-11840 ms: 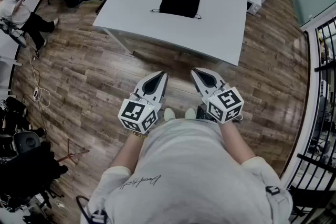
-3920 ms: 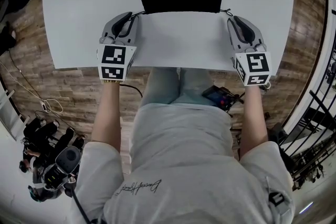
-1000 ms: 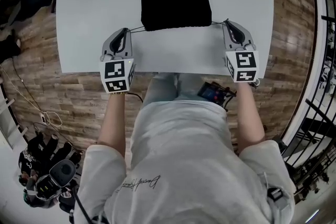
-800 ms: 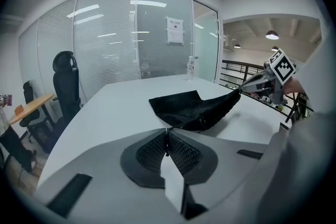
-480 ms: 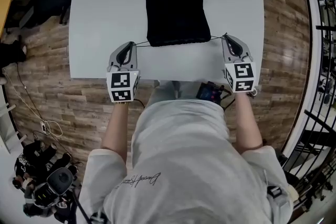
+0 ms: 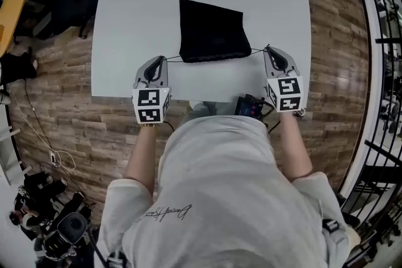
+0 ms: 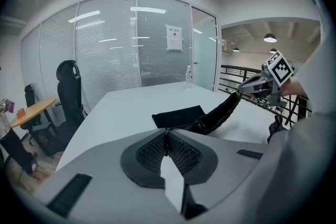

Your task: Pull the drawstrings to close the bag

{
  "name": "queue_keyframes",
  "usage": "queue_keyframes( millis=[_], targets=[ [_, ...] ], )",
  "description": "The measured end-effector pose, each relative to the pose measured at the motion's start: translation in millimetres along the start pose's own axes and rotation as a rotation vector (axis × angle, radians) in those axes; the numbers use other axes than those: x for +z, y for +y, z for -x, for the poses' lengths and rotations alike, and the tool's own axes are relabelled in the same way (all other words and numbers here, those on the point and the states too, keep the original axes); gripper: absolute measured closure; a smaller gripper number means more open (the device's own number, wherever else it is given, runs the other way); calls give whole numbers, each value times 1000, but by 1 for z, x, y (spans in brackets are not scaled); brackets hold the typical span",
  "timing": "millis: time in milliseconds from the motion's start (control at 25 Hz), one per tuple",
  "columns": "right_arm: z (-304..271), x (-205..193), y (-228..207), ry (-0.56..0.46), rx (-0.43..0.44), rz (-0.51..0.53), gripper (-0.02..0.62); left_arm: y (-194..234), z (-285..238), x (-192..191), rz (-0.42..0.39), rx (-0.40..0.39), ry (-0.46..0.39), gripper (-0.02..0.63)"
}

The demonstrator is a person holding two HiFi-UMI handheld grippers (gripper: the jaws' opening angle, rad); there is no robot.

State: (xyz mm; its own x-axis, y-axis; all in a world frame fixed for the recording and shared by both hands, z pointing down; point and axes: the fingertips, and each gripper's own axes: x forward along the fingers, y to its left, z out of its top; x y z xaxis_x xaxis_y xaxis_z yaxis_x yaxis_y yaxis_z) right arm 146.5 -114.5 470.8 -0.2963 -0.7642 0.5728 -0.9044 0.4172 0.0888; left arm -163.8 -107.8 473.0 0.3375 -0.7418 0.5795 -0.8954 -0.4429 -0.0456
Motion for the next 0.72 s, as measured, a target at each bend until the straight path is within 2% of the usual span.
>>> queue_keyframes(
  millis=[440,720],
  targets=[
    [6,1,4,-1,8,15,566,0,11,5,34,15,-24,591],
    [1,-1,-1,15,-7,12,566,7,9,3,26,34,-13,591]
  ],
)
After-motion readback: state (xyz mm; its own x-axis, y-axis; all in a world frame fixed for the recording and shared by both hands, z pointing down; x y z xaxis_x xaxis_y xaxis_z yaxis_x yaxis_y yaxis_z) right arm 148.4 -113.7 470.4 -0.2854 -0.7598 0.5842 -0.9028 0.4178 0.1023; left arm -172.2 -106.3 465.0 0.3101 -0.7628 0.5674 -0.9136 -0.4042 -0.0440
